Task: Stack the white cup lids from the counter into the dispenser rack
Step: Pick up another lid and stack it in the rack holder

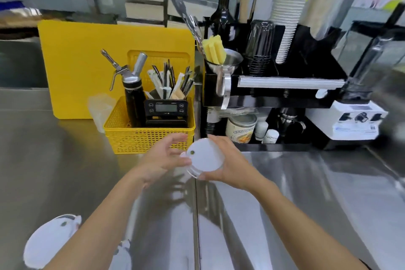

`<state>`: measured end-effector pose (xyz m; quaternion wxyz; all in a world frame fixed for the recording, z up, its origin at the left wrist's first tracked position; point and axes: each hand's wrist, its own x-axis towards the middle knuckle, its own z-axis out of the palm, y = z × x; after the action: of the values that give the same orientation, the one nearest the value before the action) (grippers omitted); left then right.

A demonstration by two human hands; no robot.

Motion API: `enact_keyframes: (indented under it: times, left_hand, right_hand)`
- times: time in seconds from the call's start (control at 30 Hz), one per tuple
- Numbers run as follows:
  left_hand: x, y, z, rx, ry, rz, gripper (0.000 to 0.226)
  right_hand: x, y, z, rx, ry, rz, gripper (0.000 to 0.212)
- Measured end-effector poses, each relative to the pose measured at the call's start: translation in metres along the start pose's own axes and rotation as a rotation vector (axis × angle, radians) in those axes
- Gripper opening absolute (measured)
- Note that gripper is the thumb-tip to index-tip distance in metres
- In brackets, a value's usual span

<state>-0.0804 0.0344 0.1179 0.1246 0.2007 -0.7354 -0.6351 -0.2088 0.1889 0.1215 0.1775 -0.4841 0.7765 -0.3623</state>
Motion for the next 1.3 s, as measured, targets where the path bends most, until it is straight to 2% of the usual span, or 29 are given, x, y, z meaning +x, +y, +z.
enact_keyframes:
  times: [0.07,0.17,0.23,0.3,0.4,0.53,0.6,0.77,0.83,0.93,1.03,1.1,1.2,1.3]
  left_hand:
    - [0.008,0.011,0.021,0.226,0.050,0.099,0.075]
    - [0.020,0.025,0.062,0.610,0.039,0.152,0.099]
    - [0.034,0.034,0.093,0.710,0.105,0.200,0.105]
    - [0.053,0.042,0.120,0.676,0.230,0.325,0.093]
    - [0.077,0.061,0.151,0.599,0.334,0.453,0.069]
    - [0.104,0.094,0.184,0.449,0.222,0.510,0.074]
    - [0.119,0.113,0.197,0.485,0.179,0.535,0.074]
    - [0.160,0.156,0.225,0.605,0.090,0.602,0.089]
    - [0.184,0.171,0.230,0.643,0.098,0.604,0.092]
    - [0.222,0.191,0.241,0.709,0.075,0.575,0.083]
    - [0.253,0.203,0.250,0.756,0.076,0.561,0.074]
    - [0.270,0.209,0.255,0.706,0.091,0.529,0.070]
    - [0.287,0.213,0.263,0.720,0.096,0.492,0.062]
    - [0.295,0.210,0.266,0.782,0.084,0.433,0.060]
  right_hand:
    - [0.003,0.010,-0.020,0.055,0.100,0.016,0.086]
    - [0.009,0.028,-0.048,0.072,0.185,-0.002,0.083]
    - [0.009,0.036,-0.068,0.081,0.224,-0.019,0.072]
    - [0.007,0.044,-0.090,0.091,0.258,-0.032,0.072]
    - [0.001,0.060,-0.129,0.121,0.273,-0.023,0.096]
    - [-0.009,0.083,-0.190,0.146,0.253,-0.098,0.088]
    - [-0.013,0.093,-0.219,0.114,0.252,-0.129,0.077]
    - [-0.001,0.110,-0.277,0.062,0.386,-0.139,0.082]
    - [0.006,0.114,-0.296,0.010,0.413,-0.129,0.081]
    - [0.016,0.114,-0.330,0.039,0.371,-0.120,0.058]
    - [0.029,0.120,-0.360,0.039,0.346,-0.130,0.049]
    - [0.044,0.131,-0.374,-0.032,0.336,-0.077,0.055]
    - [0.070,0.150,-0.384,-0.196,0.315,0.001,0.076]
    - [0.086,0.163,-0.385,-0.298,0.283,0.051,0.080]
